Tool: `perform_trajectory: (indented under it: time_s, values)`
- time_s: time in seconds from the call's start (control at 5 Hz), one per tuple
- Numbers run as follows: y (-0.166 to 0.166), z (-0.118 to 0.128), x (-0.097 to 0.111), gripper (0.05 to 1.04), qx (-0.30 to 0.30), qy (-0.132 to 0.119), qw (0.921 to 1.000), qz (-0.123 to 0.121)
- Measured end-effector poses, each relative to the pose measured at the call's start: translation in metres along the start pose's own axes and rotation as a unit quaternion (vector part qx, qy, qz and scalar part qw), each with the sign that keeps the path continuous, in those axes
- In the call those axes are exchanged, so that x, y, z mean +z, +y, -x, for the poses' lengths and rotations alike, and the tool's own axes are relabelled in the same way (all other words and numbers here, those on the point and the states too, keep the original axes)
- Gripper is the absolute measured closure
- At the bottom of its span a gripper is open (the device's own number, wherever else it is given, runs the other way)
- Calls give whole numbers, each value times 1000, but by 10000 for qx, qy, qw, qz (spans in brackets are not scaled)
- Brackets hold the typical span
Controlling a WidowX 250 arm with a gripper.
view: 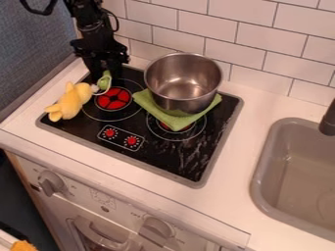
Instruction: Move the green spatula to the lower side of the right burner
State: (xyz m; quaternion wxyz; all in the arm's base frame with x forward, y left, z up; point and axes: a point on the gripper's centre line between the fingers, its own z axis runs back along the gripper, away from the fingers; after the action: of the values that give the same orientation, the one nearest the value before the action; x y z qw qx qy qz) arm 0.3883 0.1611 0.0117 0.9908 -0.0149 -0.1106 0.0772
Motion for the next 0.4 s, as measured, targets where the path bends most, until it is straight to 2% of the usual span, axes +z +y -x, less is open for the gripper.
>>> perform_trajectory:
  time_s: [0.4]
  values:
    - [1,-4,6,509,168,-79,9998,103]
